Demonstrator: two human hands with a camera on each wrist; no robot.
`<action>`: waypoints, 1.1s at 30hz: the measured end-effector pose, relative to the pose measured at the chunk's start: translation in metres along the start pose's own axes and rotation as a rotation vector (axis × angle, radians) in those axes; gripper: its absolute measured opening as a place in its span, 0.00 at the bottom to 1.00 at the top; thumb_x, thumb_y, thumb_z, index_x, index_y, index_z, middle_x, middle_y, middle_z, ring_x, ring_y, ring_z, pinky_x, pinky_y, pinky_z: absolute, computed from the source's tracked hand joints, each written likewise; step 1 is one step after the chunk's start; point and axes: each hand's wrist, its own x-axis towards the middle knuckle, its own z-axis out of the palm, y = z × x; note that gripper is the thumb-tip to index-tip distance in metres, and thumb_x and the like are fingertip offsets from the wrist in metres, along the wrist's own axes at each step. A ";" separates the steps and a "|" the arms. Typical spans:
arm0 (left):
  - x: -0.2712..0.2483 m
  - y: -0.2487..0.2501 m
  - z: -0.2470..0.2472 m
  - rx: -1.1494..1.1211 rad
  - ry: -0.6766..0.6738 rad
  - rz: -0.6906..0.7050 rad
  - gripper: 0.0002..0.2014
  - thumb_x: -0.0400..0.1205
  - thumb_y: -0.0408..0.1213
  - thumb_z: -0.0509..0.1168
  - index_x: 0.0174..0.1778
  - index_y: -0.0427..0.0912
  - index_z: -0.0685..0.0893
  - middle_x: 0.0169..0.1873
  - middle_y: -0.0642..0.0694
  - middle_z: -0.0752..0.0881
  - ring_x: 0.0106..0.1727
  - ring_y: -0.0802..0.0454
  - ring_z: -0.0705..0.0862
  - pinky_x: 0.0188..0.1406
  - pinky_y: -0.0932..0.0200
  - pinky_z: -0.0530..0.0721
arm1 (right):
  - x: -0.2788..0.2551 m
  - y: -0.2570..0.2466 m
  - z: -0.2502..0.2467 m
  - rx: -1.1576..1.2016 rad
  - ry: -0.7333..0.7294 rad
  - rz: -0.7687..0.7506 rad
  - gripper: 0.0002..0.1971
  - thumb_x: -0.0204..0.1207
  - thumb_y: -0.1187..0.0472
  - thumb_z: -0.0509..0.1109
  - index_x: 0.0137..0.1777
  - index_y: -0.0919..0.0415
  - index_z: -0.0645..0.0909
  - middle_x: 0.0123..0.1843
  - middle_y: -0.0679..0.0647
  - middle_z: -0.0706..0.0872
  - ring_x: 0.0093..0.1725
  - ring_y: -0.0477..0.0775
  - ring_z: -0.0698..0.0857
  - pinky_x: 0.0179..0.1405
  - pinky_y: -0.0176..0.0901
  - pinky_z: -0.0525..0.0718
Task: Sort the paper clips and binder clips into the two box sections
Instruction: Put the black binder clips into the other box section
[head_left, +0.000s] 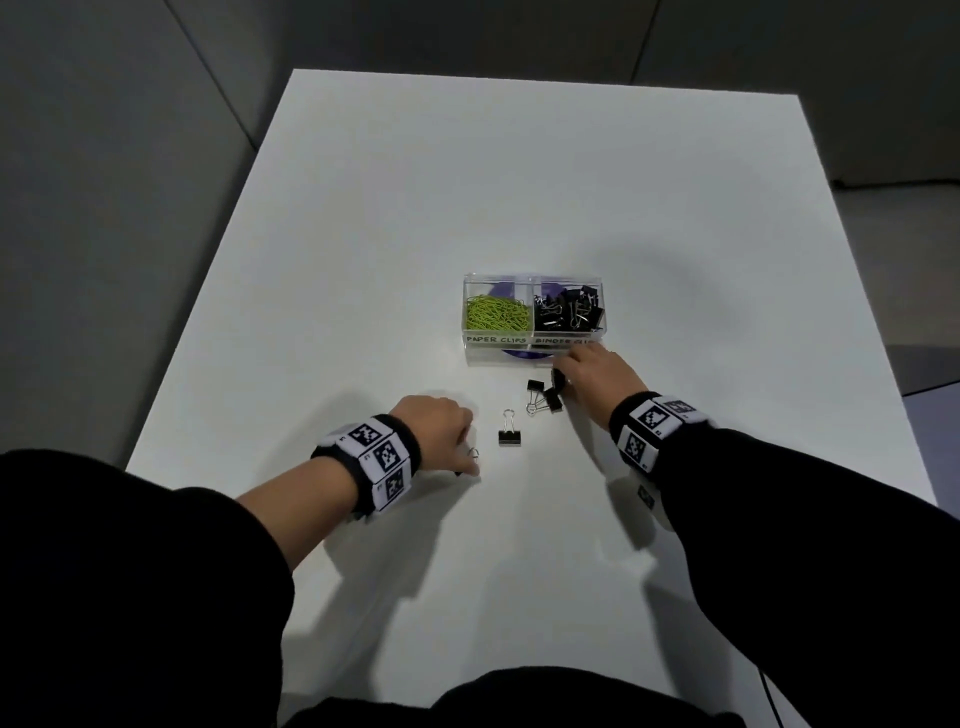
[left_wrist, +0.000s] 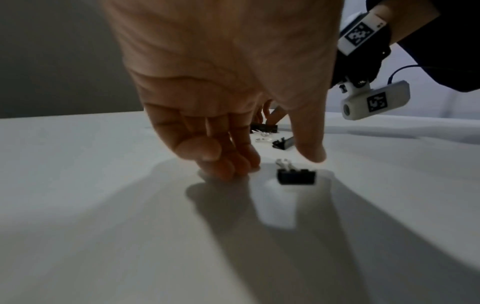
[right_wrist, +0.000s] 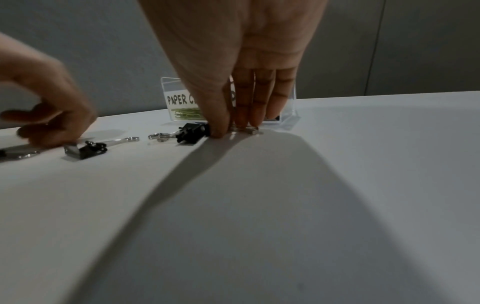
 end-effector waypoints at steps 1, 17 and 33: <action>-0.002 0.001 0.005 -0.020 0.006 0.002 0.19 0.74 0.55 0.66 0.48 0.42 0.80 0.50 0.45 0.84 0.53 0.43 0.83 0.43 0.58 0.75 | -0.001 -0.001 -0.002 0.034 -0.004 0.033 0.22 0.78 0.63 0.67 0.72 0.63 0.72 0.71 0.62 0.77 0.71 0.63 0.74 0.68 0.55 0.78; 0.017 0.005 0.000 -0.444 0.136 -0.026 0.12 0.82 0.27 0.54 0.60 0.39 0.76 0.54 0.37 0.84 0.54 0.40 0.82 0.53 0.53 0.77 | -0.022 -0.014 -0.011 0.372 -0.062 0.238 0.13 0.81 0.66 0.61 0.65 0.62 0.71 0.54 0.59 0.82 0.48 0.56 0.80 0.54 0.48 0.79; 0.030 0.025 0.014 -0.138 0.141 0.103 0.21 0.84 0.49 0.58 0.68 0.39 0.68 0.61 0.37 0.79 0.60 0.38 0.79 0.54 0.47 0.77 | -0.025 -0.022 0.003 0.103 -0.124 0.039 0.14 0.82 0.58 0.59 0.63 0.64 0.73 0.60 0.61 0.79 0.53 0.65 0.82 0.47 0.54 0.81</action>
